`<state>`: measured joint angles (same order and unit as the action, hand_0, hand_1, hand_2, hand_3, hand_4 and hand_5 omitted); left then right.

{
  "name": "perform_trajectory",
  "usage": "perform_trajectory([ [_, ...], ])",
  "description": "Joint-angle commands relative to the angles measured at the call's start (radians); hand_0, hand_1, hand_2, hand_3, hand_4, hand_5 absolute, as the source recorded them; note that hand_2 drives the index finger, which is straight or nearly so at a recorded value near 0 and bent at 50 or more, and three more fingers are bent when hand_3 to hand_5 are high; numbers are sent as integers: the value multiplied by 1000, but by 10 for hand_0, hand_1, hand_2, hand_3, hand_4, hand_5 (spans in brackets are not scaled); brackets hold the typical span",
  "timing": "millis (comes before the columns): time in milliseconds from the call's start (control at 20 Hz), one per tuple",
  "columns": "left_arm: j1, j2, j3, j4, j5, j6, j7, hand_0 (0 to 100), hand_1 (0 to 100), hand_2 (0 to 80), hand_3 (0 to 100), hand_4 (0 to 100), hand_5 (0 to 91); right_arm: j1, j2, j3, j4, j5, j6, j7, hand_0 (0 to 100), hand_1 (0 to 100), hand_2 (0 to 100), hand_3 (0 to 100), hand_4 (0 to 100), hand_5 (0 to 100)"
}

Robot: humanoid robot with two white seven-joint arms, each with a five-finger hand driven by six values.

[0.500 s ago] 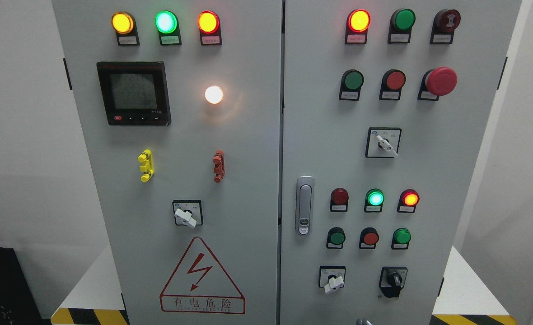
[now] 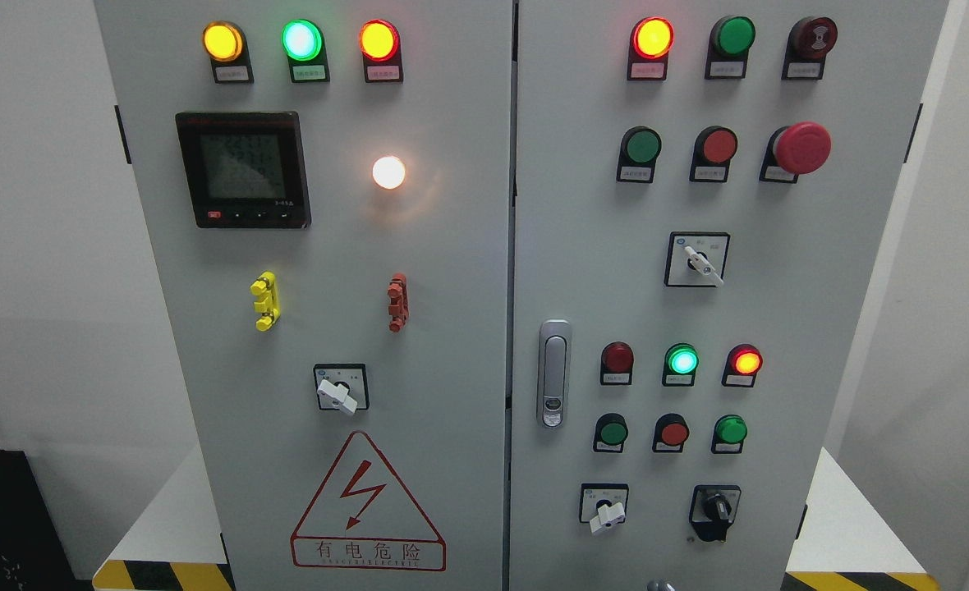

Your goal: Press green start button

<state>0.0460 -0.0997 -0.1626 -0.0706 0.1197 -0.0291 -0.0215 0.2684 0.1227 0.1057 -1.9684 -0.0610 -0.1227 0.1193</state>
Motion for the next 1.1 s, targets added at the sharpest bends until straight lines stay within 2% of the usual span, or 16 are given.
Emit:
perform_trajectory([
  [0, 0, 0, 0, 0, 0, 0, 0, 120, 556, 0, 0, 0, 0, -1, -2, -4, 0, 7, -6, 0, 348, 177, 0, 0, 0, 0],
  [300, 1, 0, 0, 0, 0, 0, 0, 120, 556, 0, 0, 0, 0, -17, -3, -11, 5, 62, -58, 0, 305, 220, 0, 4, 0, 0],
  [500, 0, 0, 0, 0, 0, 0, 0, 120, 556, 0, 0, 0, 0, -46, -3, -11, 25, 150, -109, 0, 283, 245, 0, 59, 13, 0],
  [650, 0, 0, 0, 0, 0, 0, 0, 120, 556, 0, 0, 0, 0, -60, -2, -17, 28, 237, -143, -4, 263, 265, 0, 104, 80, 0],
  [750, 1, 0, 0, 0, 0, 0, 0, 120, 556, 0, 0, 0, 0, -64, -2, -26, 29, 295, -160, -13, 253, 273, 0, 204, 164, 0],
  [800, 0, 0, 0, 0, 0, 0, 0, 120, 556, 0, 0, 0, 0, -74, -2, -31, 31, 320, -163, -18, 251, 275, 0, 210, 173, 0],
  [900, 0, 0, 0, 0, 0, 0, 0, 120, 556, 0, 0, 0, 0, -89, -2, -49, 37, 361, -172, -24, 248, 280, 0, 293, 225, 0],
  [1050, 0, 0, 0, 0, 0, 0, 0, 120, 556, 0, 0, 0, 0, -106, 0, -78, 45, 440, -193, -23, 248, 278, 0, 368, 288, 69],
])
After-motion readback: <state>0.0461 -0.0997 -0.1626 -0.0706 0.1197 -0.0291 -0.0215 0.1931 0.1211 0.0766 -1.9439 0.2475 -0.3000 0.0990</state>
